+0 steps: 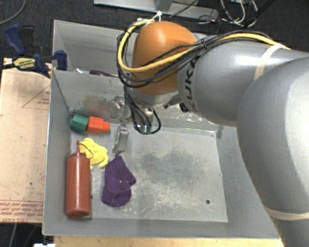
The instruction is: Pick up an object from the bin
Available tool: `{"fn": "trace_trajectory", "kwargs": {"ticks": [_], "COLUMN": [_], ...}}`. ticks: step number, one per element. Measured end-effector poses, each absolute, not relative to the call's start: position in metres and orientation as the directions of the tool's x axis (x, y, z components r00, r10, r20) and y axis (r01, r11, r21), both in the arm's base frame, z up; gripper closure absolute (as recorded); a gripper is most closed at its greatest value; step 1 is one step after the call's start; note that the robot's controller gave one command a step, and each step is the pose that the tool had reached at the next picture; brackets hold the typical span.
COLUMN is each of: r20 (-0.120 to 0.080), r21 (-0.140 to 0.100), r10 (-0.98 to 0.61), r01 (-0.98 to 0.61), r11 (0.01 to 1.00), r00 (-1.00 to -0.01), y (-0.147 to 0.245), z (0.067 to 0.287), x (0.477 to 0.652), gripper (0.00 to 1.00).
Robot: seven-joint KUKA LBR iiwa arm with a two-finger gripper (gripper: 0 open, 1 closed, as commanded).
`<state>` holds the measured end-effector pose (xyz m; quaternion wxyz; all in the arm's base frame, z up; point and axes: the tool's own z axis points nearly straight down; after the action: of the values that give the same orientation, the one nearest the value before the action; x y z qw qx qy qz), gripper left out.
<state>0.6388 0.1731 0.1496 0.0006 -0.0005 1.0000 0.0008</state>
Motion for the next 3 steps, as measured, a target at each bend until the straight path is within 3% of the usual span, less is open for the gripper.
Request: {"fn": "trace_trajectory", "kwargs": {"ticks": [1,2,3], "r20": [-0.01,0.002,-0.009], "r21": [0.002,0.002,0.004], "r10": [-0.099,-0.162,-0.077], "r01": [-0.099,-0.162,-0.078], "r11": [0.995,0.987,0.997], "r00": [-0.995,-0.987,-0.997], "y": [0.179,0.167,0.186], "z": [0.123,0.092,0.086], "x": [0.624,0.599,0.533], "gripper": [0.0,0.0,1.0]}}
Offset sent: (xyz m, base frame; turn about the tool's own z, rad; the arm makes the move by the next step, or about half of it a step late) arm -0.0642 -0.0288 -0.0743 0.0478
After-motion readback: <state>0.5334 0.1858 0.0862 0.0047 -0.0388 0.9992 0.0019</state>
